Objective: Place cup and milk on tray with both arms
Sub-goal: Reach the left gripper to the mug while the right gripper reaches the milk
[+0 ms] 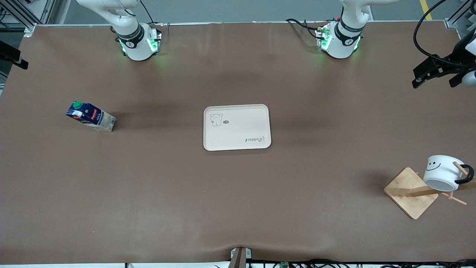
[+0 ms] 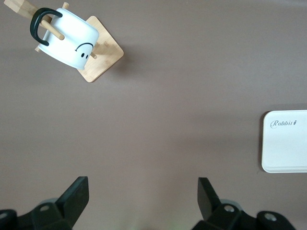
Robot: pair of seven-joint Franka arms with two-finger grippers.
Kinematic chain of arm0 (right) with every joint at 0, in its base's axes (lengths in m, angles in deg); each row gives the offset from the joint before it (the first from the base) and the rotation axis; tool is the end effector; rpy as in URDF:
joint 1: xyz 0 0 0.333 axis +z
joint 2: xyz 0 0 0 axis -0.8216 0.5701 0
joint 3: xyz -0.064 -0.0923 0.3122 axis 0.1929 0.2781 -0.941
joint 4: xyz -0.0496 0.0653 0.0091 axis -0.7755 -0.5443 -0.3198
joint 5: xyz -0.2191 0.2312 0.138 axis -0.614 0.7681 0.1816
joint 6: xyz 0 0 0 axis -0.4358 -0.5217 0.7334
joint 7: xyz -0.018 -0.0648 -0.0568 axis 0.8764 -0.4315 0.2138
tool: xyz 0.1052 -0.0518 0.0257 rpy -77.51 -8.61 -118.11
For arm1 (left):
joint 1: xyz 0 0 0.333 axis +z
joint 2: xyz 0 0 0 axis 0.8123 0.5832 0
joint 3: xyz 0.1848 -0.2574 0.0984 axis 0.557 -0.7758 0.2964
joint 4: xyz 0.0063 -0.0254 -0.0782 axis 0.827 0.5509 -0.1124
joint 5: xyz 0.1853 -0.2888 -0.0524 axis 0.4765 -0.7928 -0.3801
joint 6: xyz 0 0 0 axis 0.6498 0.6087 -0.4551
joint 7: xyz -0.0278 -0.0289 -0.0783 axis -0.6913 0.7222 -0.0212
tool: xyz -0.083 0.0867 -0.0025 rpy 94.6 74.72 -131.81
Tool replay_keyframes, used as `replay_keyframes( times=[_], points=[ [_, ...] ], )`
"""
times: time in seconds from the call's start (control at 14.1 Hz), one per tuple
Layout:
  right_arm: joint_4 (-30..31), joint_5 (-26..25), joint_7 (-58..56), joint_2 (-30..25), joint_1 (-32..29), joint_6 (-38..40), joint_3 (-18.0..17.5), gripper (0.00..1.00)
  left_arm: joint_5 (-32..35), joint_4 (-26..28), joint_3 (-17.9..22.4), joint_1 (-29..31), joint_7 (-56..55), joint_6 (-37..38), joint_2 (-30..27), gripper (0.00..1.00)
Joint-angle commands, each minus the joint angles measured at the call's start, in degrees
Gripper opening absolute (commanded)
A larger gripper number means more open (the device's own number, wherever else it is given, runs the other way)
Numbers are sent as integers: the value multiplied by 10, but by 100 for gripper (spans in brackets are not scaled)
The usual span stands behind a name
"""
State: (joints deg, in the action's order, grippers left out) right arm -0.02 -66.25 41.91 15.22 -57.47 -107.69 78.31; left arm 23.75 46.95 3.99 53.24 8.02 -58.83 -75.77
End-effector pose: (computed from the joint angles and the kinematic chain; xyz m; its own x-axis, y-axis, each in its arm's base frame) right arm 0.4421 -0.0759 0.6737 0.9925 -0.0164 -0.1210 -0.0219 -0.9988 -0.0446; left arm 0.4816 -0.0305 0.6698 0.9995 0.0013 0.0308 0.0020 -0.9998 -0.0222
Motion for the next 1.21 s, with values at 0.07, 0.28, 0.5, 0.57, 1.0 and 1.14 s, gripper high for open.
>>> replay_keyframes(
  times=[0.07, 0.28, 0.5, 0.57, 1.0, 1.14],
  points=[
    [-6, 9, 8, 4, -10, 1, -4, 100, 4, -7, 5, 5, 0, 4, -1, 100],
    [-6, 9, 8, 5, -10, 0, -4, 100, 27, -14, 8, 13, 3, 4, 1, 100],
    [-6, 9, 8, 5, -11, -1, -4, 100, 43, -12, 9, 55, 3, -1, -1, 100],
    [-7, 8, 7, 12, -11, -6, -4, 100, 32, -12, 9, 79, 2, -14, -1, 100],
    [-13, 0, 2, 37, -10, -39, -4, 100, -61, 117, 9, 205, 8, -228, 1, 100],
    [-13, 9, 5, 41, -17, -86, -4, 100, -119, 183, 9, 220, 9, -316, -4, 100]
  ],
)
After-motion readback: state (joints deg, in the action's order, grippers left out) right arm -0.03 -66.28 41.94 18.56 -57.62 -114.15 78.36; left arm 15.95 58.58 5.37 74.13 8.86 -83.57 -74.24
